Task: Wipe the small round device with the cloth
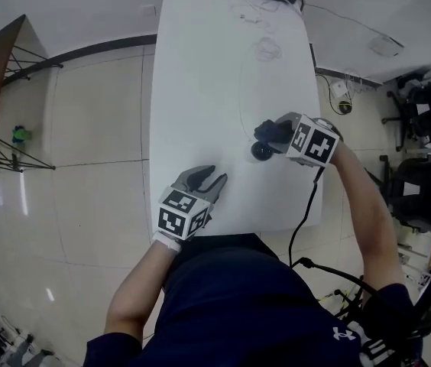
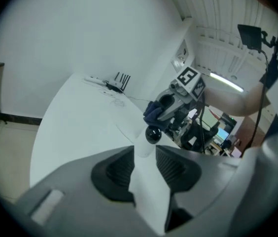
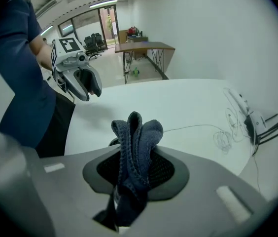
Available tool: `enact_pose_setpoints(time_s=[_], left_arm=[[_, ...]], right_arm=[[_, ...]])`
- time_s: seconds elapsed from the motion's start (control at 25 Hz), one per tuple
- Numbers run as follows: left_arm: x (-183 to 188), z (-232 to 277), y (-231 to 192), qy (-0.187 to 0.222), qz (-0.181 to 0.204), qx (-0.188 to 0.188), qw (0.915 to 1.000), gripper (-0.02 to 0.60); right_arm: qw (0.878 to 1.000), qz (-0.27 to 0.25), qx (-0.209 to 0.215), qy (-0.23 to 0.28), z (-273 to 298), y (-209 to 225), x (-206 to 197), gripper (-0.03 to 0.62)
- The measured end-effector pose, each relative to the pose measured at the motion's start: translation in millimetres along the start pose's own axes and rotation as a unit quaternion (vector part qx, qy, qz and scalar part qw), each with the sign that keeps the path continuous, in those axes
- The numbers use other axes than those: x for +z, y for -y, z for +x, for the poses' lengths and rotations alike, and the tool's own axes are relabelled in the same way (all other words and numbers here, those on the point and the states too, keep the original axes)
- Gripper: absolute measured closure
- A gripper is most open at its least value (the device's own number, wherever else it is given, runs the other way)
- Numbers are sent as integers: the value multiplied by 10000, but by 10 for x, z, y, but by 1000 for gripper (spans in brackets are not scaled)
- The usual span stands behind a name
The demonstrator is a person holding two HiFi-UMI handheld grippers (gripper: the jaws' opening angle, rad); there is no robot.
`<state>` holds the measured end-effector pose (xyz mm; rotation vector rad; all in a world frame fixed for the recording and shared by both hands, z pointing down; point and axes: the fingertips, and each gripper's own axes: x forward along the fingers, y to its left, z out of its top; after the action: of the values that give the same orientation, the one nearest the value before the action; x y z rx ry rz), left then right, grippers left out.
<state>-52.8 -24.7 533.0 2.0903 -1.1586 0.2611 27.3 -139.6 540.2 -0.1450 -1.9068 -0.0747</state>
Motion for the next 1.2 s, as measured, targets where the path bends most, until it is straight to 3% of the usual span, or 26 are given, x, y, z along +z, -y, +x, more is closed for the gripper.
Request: enact_pose_setpoints(time_s=[0.48, 0.6, 0.68, 0.8, 0.96, 1.08, 1.2], left_arm=[[-283, -404, -328, 227, -810, 657, 9943, 451], [-300, -448, -351, 152, -828, 715, 9939, 451], [-280, -469, -353, 119, -788, 676, 9945, 453], [-225, -439, -350, 52, -721, 548, 9959, 456], [-121, -219, -220, -138, -527, 201, 9983, 459], [-46, -36, -12, -271, -288, -194, 9990, 459], [-20, 59, 187, -414, -31, -463, 9981, 459]], right_arm=[[9913, 714, 1100, -143, 853, 422, -324, 479], [9858, 1157, 1202, 168, 1070, 407, -350, 479], [9808, 1547, 1057, 536, 1022, 446, -334, 479], [9701, 2080, 412, 1184, 660, 555, -342, 479], [9464, 2420, -1133, 1815, -64, 468, -441, 477], [9255, 2314, -2251, 1982, -405, 176, -405, 477], [9048, 1860, -3238, 2048, -562, -37, -207, 477]])
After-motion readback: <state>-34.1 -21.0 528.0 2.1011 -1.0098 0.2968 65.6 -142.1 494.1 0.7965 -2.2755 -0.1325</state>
